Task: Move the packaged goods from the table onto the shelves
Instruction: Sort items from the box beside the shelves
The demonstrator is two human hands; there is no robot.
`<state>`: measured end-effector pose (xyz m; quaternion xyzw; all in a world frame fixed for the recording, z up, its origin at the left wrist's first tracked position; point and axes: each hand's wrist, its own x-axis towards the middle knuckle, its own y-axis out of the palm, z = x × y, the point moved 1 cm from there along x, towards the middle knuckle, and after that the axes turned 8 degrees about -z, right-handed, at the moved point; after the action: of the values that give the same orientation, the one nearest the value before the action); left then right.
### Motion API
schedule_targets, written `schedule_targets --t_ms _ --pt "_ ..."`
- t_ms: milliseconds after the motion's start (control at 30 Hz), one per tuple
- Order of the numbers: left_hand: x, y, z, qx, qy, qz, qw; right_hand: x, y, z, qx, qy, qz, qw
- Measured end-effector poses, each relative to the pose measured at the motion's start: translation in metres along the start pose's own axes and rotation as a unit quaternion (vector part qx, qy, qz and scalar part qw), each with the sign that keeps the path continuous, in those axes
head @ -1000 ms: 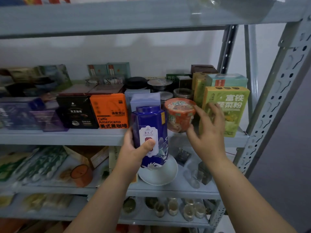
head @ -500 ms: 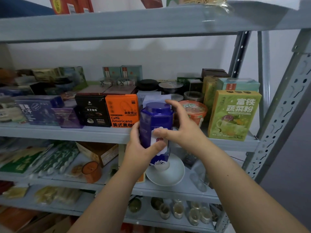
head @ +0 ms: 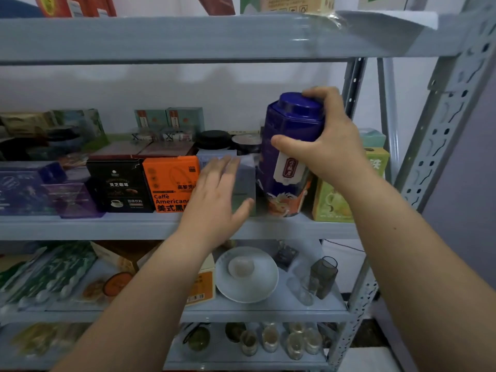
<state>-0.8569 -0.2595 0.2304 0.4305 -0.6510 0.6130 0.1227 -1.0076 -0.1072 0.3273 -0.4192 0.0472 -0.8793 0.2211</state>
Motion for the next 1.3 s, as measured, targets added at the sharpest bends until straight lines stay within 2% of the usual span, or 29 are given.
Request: schedule_targets --t_ms 100,233,367,500,700,967,1300 --pt "0.01 0.014 0.011 0.084 0.048 0.036 0.995 0.017 -0.003 0.001 -0.025 -0.009 -0.03 0.999" --pt "0.015 0.025 0.018 0.133 0.063 0.066 0.987 0.033 0.006 -0.009 -0.106 -0.024 -0.05 0.993" --pt "0.017 0.026 0.017 0.133 0.05 0.078 0.987 0.041 0.02 -0.019 -0.196 -0.034 -0.043 0.979" --pt "0.016 0.028 0.018 0.129 0.047 0.081 0.987 0.045 0.03 -0.029 -0.272 -0.024 0.003 0.962" --pt "0.016 0.029 0.021 0.125 0.054 0.07 0.988 0.049 0.024 -0.037 -0.354 -0.054 -0.012 0.934" --pt "0.016 0.031 0.022 0.125 0.057 0.068 0.988 0.035 0.029 -0.046 -0.414 -0.071 0.011 0.908" --pt "0.009 0.033 0.026 0.113 0.069 0.022 0.991 0.0 0.031 -0.054 -0.466 -0.091 0.021 0.88"
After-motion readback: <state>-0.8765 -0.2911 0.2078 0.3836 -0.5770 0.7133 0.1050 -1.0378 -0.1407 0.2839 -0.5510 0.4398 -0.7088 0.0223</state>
